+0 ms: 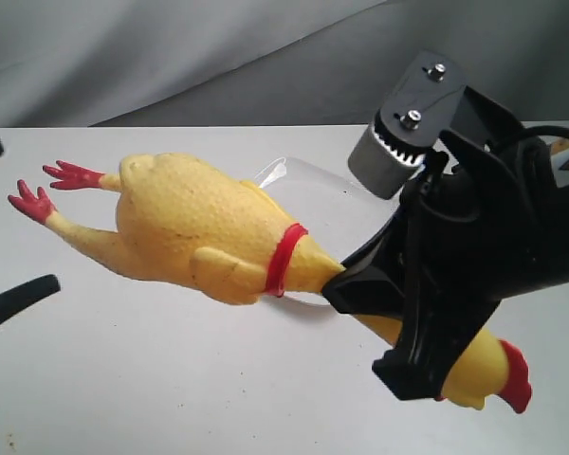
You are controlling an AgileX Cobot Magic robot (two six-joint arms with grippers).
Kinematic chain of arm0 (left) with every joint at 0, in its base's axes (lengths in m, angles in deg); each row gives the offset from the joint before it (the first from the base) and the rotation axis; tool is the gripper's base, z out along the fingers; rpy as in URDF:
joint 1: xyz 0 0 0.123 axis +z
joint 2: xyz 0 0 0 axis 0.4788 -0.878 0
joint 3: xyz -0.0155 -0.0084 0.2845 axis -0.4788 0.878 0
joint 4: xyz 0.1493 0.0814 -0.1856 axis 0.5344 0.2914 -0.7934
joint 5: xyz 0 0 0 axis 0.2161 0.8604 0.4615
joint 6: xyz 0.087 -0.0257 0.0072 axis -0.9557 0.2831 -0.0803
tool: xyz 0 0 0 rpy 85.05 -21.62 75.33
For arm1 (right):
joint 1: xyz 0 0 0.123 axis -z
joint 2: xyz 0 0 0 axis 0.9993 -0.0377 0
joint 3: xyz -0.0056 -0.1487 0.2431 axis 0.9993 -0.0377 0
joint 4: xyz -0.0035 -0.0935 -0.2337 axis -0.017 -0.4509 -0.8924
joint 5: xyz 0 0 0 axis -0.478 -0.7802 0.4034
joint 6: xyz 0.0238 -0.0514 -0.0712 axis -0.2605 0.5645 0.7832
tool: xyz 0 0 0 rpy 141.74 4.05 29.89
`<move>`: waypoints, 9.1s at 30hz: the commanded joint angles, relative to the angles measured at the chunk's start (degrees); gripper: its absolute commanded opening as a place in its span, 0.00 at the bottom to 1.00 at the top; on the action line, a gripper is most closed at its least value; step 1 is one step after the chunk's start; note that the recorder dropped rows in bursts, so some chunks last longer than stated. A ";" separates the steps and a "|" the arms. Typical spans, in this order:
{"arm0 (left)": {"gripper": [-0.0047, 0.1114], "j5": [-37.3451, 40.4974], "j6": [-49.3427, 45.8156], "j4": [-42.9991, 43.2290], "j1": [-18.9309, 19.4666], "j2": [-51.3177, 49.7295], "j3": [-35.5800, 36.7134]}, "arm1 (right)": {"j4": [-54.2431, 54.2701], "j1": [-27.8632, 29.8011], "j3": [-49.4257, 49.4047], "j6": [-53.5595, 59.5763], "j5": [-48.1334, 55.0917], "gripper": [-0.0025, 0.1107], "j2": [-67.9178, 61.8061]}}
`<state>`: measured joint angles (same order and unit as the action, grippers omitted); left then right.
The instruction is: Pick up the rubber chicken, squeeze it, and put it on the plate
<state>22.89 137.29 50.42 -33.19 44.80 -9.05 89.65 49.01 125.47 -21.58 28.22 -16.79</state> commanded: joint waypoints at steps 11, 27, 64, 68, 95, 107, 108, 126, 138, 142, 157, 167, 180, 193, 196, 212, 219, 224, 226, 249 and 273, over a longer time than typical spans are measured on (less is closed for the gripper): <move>0.56 43.14 -42.16 0.21 -15.42 -7.79 0.35 | 7.15 6.99 0.05 5.52 0.95 0.02 -3.33; 0.67 60.83 -44.21 -20.14 -43.25 -8.48 4.60 | 11.56 6.86 0.05 8.01 1.22 0.02 -3.33; 0.60 62.42 -35.16 0.21 -46.97 -21.01 1.85 | 22.95 6.77 0.05 16.53 11.63 0.02 -3.33; 0.60 61.95 -35.16 0.21 -46.97 -21.01 1.85 | 23.05 6.77 0.05 16.53 11.68 0.02 -3.33; 0.36 64.73 -35.34 0.21 -46.97 -26.97 1.85 | 22.82 6.77 0.05 17.51 11.55 0.02 -3.33; 0.65 66.74 -34.52 0.21 -46.97 -25.97 1.59 | 22.27 6.77 0.05 17.51 11.32 0.02 -3.33; 0.65 66.74 -33.96 0.21 -46.97 -25.31 1.20 | 22.27 6.77 0.05 17.51 11.32 0.02 -3.33; 0.14 59.87 -26.08 0.21 -46.97 -24.04 -0.41 | 22.24 6.77 0.05 17.51 11.08 0.02 -3.33; 0.57 59.73 -26.27 0.21 -46.97 -24.04 -0.41 | 22.24 6.77 0.05 17.51 10.85 0.02 -3.33; 0.77 61.32 -24.49 0.21 -46.97 -24.04 -0.41 | 22.24 6.77 0.05 17.51 10.62 0.02 -3.33; 0.04 61.62 -24.76 0.21 -46.97 -24.04 -0.41 | 22.24 6.77 0.05 17.51 10.49 0.02 -3.33; 0.04 59.50 -28.00 -11.72 -46.97 -24.04 -0.41 | 22.24 6.77 0.05 17.51 10.49 0.02 -3.33; 0.29 59.66 -34.21 -12.69 -46.97 -24.04 -0.41 | 21.62 6.77 0.05 15.98 7.95 0.02 -3.33; 0.74 61.88 -31.54 -15.95 -47.12 -24.04 -0.41 | 22.00 6.77 0.05 15.73 8.08 0.02 -3.33; 0.66 64.13 -31.54 -15.95 -49.62 -24.04 -0.41 | 21.03 6.87 0.05 14.20 7.44 0.02 -3.33; 0.05 72.55 -34.15 -22.26 -55.32 -24.04 -0.41 | 18.95 6.87 0.05 11.78 5.02 0.02 -3.33; 0.58 72.55 -36.55 -18.22 -55.32 -24.04 -0.41 | 18.95 6.87 0.05 11.78 5.02 0.02 -3.33; 0.79 74.22 -32.26 -18.22 -55.32 -24.04 -0.41 | 18.95 6.87 0.05 11.78 5.02 0.02 -3.33; 0.74 73.97 -32.26 -18.22 -55.32 -24.04 -0.41 | 18.95 6.87 0.05 11.78 5.02 0.02 -3.33; 0.80 84.19 -25.75 -12.93 -55.32 -24.04 -1.49 | 18.21 6.87 0.05 11.75 -0.58 0.02 -3.33; 0.04 83.10 -21.82 -29.18 -55.32 -7.60 -8.61 | 3.48 14.17 12.42 -1.34 -29.62 0.02 -42.55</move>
<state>106.34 114.98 21.63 -88.17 36.94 -17.42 93.55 62.73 137.32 -22.86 -1.35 -58.12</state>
